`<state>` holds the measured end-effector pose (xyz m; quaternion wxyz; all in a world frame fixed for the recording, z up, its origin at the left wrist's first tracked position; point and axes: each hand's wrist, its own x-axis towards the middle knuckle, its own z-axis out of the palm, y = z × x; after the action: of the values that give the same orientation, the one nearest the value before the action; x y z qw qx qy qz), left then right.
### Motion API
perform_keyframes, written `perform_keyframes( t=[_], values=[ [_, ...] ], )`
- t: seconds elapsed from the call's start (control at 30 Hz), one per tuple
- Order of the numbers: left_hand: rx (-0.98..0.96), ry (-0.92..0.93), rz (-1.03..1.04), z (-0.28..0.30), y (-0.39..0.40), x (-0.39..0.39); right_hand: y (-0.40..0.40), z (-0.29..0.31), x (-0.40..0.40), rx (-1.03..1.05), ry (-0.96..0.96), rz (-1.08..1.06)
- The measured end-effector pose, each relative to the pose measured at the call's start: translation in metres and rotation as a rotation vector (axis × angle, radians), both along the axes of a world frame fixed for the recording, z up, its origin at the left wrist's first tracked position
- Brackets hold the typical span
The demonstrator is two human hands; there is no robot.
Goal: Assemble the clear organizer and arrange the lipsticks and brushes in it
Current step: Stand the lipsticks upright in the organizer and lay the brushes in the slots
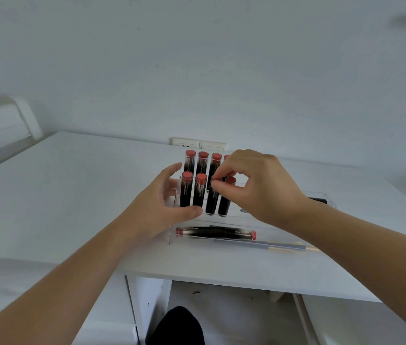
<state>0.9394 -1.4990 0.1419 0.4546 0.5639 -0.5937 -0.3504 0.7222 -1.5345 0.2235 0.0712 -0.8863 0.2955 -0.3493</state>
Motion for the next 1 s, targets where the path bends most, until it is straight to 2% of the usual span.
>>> perform_keyframes(
  t=[0.7,1.0],
  values=[
    [-0.003,-0.024,0.004,0.0015,0.0014,-0.0006,0.0034,0.0012,0.0014,0.002,0.005,-0.016],
    [0.006,-0.028,0.007,0.0017,0.0017,-0.0007,0.0008,-0.0023,-0.0074,-0.008,-0.051,0.000]
  ],
)
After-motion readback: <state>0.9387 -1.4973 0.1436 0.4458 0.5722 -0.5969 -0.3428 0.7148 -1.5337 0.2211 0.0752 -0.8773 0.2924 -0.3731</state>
